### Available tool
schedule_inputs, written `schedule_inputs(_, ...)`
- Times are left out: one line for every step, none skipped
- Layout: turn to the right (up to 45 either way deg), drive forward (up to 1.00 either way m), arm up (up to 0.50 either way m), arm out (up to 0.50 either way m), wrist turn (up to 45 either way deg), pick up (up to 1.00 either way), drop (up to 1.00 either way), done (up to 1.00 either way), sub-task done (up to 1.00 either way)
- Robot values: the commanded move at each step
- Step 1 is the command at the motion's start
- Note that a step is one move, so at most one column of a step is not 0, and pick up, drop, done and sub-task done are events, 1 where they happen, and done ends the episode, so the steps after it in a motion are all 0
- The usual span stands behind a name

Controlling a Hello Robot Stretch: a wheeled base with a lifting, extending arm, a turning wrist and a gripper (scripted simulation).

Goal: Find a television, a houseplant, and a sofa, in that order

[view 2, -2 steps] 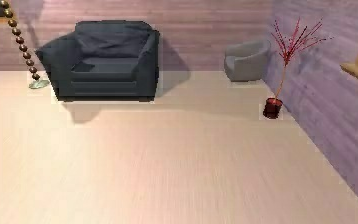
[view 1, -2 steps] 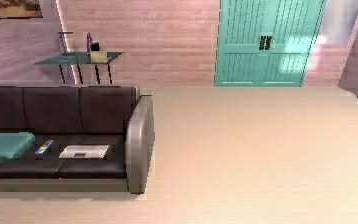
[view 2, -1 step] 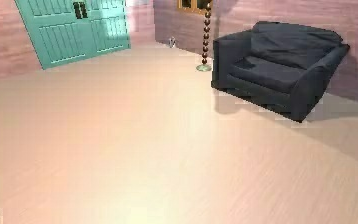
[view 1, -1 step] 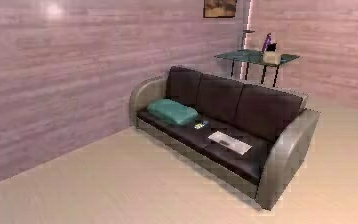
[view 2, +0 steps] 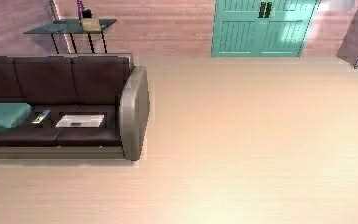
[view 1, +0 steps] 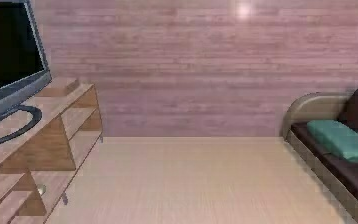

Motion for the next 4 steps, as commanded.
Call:
schedule_inputs(-45.0,0.00,0.00,0.00,0.0,0.00,0.00,0.00,0.00)
schedule_inputs(-24.0,0.00,0.00,0.00,0.0,0.00,0.00,0.00,0.00)
schedule_inputs(0.0,0.45,0.00,0.00,0.0,0.00,0.00,0.00,0.00)
schedule_inputs(33.0,0.00,0.00,0.00,0.0,0.00,0.00,0.00,0.00)
